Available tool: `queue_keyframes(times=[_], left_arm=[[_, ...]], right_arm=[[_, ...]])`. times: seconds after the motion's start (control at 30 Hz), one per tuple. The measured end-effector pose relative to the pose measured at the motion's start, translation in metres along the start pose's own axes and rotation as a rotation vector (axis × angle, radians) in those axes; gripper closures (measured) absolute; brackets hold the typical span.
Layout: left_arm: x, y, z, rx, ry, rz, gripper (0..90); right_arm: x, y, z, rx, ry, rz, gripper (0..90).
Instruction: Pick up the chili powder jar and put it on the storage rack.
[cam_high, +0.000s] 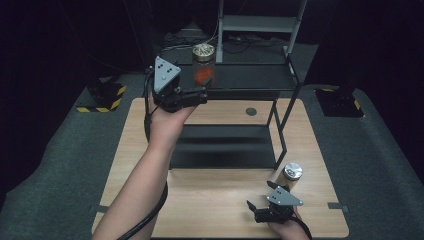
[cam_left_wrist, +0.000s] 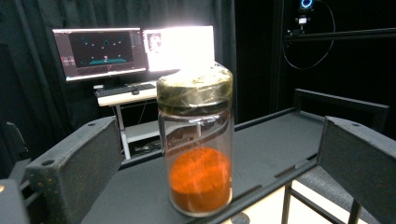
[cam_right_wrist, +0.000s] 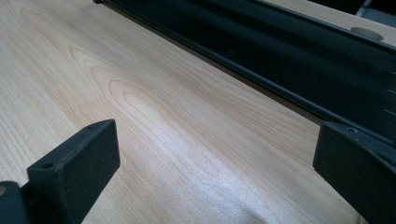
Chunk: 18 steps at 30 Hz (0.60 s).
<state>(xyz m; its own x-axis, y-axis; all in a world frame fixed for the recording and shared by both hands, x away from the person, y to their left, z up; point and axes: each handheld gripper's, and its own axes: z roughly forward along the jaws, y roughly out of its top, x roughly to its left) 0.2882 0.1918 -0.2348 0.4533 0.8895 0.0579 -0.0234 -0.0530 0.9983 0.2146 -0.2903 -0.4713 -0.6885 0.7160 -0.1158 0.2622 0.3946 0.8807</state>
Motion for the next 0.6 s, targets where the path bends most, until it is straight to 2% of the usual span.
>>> queue_keyframes(times=[0.2,0.43,0.6], left_arm=[[-0.005,-0.006,-0.02,-0.005,0.002,0.021,0.4],[-0.003,-0.014,-0.041,-0.01,-0.006,0.007,0.4],[-0.004,-0.019,-0.052,0.003,0.002,0.018,0.4]], right_arm=[[0.0,0.0,0.0,0.002,0.001,-0.005,0.0],[0.001,0.0,0.0,0.002,-0.002,-0.009,0.0],[0.0,0.001,0.0,0.005,-0.001,-0.01,0.0]])
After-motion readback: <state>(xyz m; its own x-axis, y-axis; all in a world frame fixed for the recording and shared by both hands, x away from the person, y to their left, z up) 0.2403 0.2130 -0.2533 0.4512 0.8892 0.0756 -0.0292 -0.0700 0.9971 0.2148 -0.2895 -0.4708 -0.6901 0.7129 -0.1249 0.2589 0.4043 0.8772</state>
